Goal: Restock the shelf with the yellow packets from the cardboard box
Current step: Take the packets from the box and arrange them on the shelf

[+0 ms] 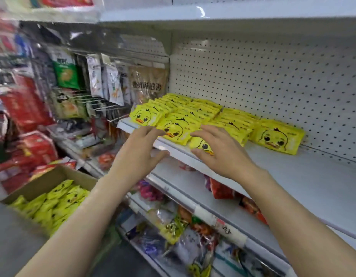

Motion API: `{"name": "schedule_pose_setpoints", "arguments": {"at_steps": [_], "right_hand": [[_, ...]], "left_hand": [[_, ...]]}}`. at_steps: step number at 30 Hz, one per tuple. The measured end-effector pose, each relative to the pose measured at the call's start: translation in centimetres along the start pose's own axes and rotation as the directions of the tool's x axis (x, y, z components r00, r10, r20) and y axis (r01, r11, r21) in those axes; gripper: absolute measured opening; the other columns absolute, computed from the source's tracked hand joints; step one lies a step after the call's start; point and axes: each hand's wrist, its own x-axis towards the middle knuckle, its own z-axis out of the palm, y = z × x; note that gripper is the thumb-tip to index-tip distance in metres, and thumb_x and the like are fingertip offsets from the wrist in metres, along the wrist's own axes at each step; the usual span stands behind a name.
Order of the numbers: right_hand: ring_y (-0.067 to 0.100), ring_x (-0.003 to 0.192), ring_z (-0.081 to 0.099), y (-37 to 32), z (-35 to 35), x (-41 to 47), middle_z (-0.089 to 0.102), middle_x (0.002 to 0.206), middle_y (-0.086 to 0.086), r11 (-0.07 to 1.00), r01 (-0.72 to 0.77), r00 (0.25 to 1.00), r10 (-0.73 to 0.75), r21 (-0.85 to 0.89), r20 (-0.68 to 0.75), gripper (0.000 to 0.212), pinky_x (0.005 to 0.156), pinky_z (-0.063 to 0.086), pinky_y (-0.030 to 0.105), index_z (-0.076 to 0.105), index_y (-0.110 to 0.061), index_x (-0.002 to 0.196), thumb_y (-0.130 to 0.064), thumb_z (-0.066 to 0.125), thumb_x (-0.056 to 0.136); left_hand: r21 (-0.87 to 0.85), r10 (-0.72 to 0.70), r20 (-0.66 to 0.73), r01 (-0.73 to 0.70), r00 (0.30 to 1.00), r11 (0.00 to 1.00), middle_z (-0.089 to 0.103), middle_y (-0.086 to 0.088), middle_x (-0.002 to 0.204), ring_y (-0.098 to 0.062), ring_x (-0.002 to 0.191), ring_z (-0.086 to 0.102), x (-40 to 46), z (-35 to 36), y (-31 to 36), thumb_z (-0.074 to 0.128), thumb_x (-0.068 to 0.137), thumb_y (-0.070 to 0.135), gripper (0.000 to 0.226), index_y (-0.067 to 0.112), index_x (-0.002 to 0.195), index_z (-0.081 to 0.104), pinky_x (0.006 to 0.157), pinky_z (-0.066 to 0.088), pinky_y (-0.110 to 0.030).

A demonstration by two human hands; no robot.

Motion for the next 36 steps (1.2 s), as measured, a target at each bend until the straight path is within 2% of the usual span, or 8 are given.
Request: {"name": "schedule_pose_setpoints", "arguments": {"at_steps": [2, 9, 13, 17, 22, 26, 29, 36], "right_hand": [[0.023, 0.140, 0.035, -2.5, 1.7, 2.5, 0.045, 0.149, 0.006, 0.998, 0.053, 0.998, -0.054, 0.037, 0.020, 0.046, 0.111, 0.026, 0.031, 0.056, -0.026, 0.137, -0.046, 0.057, 0.096], [0.018, 0.141, 0.032, -12.5, 9.3, 12.5, 0.041, 0.152, -0.001, 0.984, 0.158, 0.985, -0.163, 0.085, 0.058, 0.050, 0.113, 0.032, 0.034, 0.052, -0.030, 0.139, -0.050, 0.058, 0.093], [0.019, 0.142, 0.030, -19.1, 14.0, 18.4, 0.038, 0.154, 0.000, 0.969, 0.228, 0.969, -0.235, 0.097, 0.070, 0.053, 0.113, 0.029, 0.034, 0.047, -0.029, 0.143, -0.049, 0.056, 0.095], [0.017, 0.144, 0.026, -24.2, 18.6, 23.5, 0.034, 0.156, -0.001, 0.953, 0.272, 0.953, -0.286, 0.137, 0.102, 0.053, 0.113, 0.023, 0.028, 0.044, -0.029, 0.145, -0.048, 0.055, 0.097], [0.020, 0.142, 0.032, -28.6, 24.3, 29.1, 0.039, 0.153, 0.001, 0.932, 0.334, 0.923, -0.354, 0.142, 0.152, 0.054, 0.113, 0.031, 0.035, 0.045, -0.028, 0.144, -0.049, 0.054, 0.095], [0.023, 0.138, 0.037, -30.6, 30.2, 33.6, 0.045, 0.148, 0.003, 0.908, 0.385, 0.890, -0.413, 0.165, 0.195, 0.052, 0.109, 0.037, 0.038, 0.049, -0.026, 0.140, -0.049, 0.056, 0.094], [0.022, 0.141, 0.033, -31.7, 35.8, 36.9, 0.042, 0.151, 0.002, 0.895, 0.401, 0.855, -0.443, 0.198, 0.271, 0.053, 0.109, 0.035, 0.036, 0.048, -0.028, 0.141, -0.050, 0.055, 0.094], [0.026, 0.135, 0.041, -31.8, 52.2, 42.2, 0.047, 0.144, 0.004, 0.886, 0.340, 0.745, -0.459, 0.316, 0.484, 0.052, 0.107, 0.040, 0.043, 0.052, -0.025, 0.137, -0.047, 0.061, 0.090]], "left_hand": [[0.057, -0.041, 0.000, 0.041, 0.999, 0.998, 0.055, -0.004, 0.125, -0.026, 0.114, 0.052, -1.0, -1.2, -3.3, 0.073, 0.083, 0.038, 0.051, 0.019, 0.128, 0.057, 0.099, 0.041, -0.036], [0.163, -0.194, -0.013, 0.193, 0.981, 0.967, 0.051, -0.003, 0.130, -0.026, 0.122, 0.048, -3.4, -5.4, -16.1, 0.072, 0.082, 0.038, 0.054, 0.021, 0.130, 0.056, 0.099, 0.046, -0.044], [0.215, -0.245, -0.026, 0.245, 0.969, 0.946, 0.052, -0.003, 0.128, -0.027, 0.119, 0.049, -4.4, -7.6, -24.2, 0.075, 0.081, 0.035, 0.053, 0.021, 0.129, 0.057, 0.097, 0.047, -0.041], [0.260, -0.299, -0.030, 0.297, 0.954, 0.919, 0.054, -0.005, 0.126, -0.031, 0.114, 0.053, -5.3, -9.2, -31.5, 0.077, 0.079, 0.035, 0.054, 0.020, 0.127, 0.057, 0.092, 0.049, -0.045], [0.302, -0.410, -0.010, 0.394, 0.912, 0.868, 0.053, -0.002, 0.127, -0.028, 0.114, 0.051, -6.2, -9.2, -39.2, 0.073, 0.082, 0.040, 0.054, 0.022, 0.130, 0.056, 0.091, 0.049, -0.044], [0.316, -0.478, 0.013, 0.449, 0.879, 0.835, 0.055, -0.005, 0.129, -0.029, 0.115, 0.052, -6.5, -7.4, -45.2, 0.074, 0.081, 0.035, 0.052, 0.021, 0.129, 0.057, 0.095, 0.047, -0.042], [0.336, -0.541, 0.037, 0.499, 0.841, 0.799, 0.057, -0.009, 0.126, -0.034, 0.113, 0.053, -6.7, -5.1, -49.7, 0.077, 0.079, 0.034, 0.053, 0.017, 0.125, 0.060, 0.093, 0.048, -0.044], [0.324, -0.721, 0.158, 0.654, 0.675, 0.684, 0.054, -0.008, 0.129, -0.032, 0.120, 0.048, -8.4, 3.1, -60.3, 0.072, 0.082, 0.040, 0.055, 0.017, 0.130, 0.056, 0.092, 0.048, -0.045]]}}
